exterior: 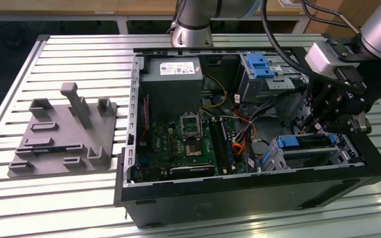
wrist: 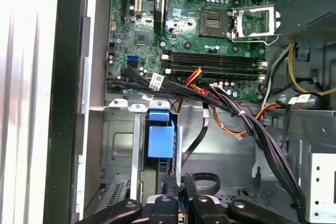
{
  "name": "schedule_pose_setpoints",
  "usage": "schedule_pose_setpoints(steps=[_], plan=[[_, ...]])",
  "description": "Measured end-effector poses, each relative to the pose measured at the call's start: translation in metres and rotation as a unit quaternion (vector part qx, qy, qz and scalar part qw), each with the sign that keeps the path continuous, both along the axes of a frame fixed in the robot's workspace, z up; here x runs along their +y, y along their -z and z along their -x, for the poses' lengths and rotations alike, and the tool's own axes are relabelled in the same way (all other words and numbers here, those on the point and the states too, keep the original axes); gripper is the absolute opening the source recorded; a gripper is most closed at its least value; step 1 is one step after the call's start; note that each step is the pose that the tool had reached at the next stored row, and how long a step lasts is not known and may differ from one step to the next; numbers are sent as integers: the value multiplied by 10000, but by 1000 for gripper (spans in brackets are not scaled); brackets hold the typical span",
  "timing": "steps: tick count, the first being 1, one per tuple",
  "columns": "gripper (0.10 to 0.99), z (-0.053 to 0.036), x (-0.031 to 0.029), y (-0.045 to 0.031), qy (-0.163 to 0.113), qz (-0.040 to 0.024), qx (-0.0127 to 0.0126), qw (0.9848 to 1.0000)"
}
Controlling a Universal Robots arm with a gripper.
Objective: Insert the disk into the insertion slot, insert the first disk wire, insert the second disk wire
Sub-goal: 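Insert the second disk wire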
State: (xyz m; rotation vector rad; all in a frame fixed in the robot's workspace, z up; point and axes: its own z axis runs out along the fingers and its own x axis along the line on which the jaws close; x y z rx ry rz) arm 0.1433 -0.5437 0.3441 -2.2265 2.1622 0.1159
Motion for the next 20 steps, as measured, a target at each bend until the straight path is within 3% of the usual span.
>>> schedule_pose_setpoints(steps=[10,20], plan=[[196,41,-102,7,0,-168,-123,9998],[196,51,-124,21,0,-178,-133,9998]])
